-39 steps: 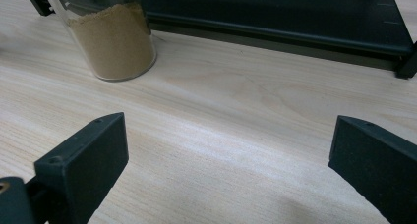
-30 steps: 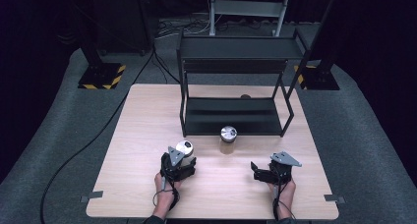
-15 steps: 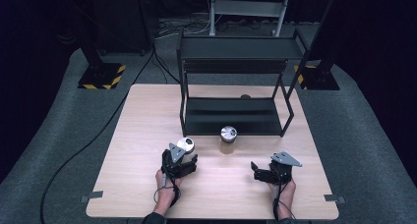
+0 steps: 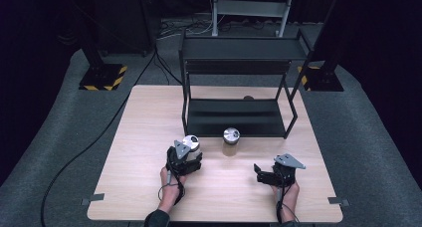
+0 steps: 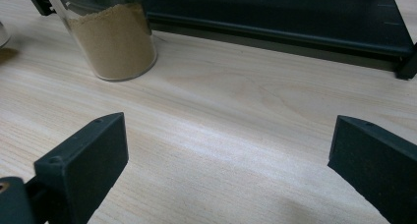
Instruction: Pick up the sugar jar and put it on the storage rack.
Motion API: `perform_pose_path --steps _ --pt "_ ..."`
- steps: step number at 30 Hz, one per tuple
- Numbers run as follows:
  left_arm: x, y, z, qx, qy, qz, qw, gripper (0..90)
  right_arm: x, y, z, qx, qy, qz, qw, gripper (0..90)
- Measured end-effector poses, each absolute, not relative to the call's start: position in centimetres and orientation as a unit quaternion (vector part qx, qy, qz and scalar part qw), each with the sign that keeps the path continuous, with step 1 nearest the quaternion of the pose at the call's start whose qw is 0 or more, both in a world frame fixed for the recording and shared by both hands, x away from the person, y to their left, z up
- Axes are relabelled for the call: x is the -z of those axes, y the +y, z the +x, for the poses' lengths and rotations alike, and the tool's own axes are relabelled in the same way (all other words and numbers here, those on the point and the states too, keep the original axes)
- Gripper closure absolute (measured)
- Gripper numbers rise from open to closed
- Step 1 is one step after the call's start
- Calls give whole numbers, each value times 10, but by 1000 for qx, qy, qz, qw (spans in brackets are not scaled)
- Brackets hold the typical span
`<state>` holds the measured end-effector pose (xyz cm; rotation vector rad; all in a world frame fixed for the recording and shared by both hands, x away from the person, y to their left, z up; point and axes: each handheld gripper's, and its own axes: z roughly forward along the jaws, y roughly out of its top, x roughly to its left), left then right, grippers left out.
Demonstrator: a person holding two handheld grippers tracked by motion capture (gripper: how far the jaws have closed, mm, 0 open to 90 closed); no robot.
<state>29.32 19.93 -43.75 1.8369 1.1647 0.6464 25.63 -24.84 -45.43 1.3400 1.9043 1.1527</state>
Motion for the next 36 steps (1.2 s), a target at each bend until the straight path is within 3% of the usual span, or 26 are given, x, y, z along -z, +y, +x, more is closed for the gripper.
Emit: perform_pose_path --steps 36 --pt "421 178 336 -256 447 744 425 299 454 -247 256 -425 707 496 270 2"
